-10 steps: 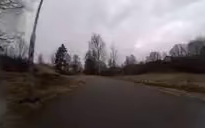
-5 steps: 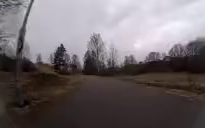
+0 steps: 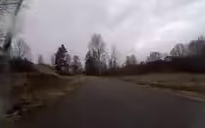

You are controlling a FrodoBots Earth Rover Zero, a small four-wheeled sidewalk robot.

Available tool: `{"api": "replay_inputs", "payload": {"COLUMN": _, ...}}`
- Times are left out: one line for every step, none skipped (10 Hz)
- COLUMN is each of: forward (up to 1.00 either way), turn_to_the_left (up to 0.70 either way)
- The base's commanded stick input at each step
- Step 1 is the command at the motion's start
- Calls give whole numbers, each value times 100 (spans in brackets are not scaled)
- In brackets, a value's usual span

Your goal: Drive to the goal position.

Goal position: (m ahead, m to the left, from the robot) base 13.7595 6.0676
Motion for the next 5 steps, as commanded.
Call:
{"api": "replay_inputs", "payload": {"forward": 70, "turn_to_the_left": 0}}
{"api": "replay_inputs", "payload": {"forward": 70, "turn_to_the_left": 5}}
{"api": "replay_inputs", "payload": {"forward": 70, "turn_to_the_left": 15}}
{"api": "replay_inputs", "payload": {"forward": 70, "turn_to_the_left": 27}}
{"api": "replay_inputs", "payload": {"forward": 70, "turn_to_the_left": 6}}
